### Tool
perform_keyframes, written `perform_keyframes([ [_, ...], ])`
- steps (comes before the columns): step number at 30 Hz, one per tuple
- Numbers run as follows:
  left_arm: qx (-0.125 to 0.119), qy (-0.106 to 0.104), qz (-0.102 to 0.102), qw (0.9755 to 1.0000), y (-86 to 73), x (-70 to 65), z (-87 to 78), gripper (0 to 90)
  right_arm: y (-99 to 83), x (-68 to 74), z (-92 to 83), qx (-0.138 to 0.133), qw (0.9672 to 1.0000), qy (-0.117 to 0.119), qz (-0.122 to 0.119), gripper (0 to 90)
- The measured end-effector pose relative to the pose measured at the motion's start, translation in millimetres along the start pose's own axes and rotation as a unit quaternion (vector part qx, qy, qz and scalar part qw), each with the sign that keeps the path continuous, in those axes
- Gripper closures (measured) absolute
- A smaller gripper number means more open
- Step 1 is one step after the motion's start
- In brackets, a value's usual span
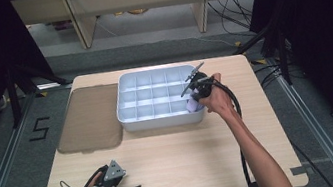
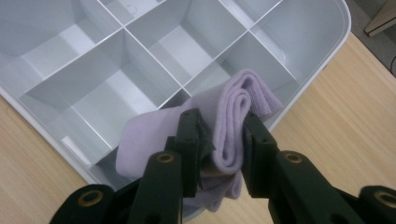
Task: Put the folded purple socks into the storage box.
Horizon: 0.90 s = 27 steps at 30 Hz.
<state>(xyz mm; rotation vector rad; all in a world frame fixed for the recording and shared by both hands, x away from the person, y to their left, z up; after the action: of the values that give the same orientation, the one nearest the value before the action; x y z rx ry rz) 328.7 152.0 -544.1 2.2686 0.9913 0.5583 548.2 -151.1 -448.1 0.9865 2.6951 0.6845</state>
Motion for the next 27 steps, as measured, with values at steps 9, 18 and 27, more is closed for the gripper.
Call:
perform_keyframes([
  [9, -0.002, 0.003, 0.001, 1.0, 0.4, 0.3, -0.9, 22.5, -4.0, 5.0, 15.1, 0.028, 0.9995, 0.002, -0.015, 72.5],
  [18, -0.002, 0.004, -0.006, 1.0, 0.5, 0.7, -1.2, 22.5, -11.0, 8.2, 29.2, 0.037, 0.999, 0.022, -0.011, 64.6],
  [27, -0.003, 0.003, -0.001, 1.0, 0.9, 0.4, -1.6, 22.5, 3.7, 1.8, 0.9, -0.026, 0.9987, 0.038, 0.021, 79.7],
])
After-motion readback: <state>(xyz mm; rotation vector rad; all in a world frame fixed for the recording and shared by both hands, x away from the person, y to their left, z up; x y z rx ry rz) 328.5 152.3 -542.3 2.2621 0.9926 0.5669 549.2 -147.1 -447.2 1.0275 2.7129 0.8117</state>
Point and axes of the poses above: each handheld gripper's, and its own axes: z roughly forward along the jaws, y roughly out of its top, x roughly to its left, the point moved 5 cm from there along z, roughly forward along the jaws, and after that the axes turned 14 degrees about y, right-handed, at the moved point
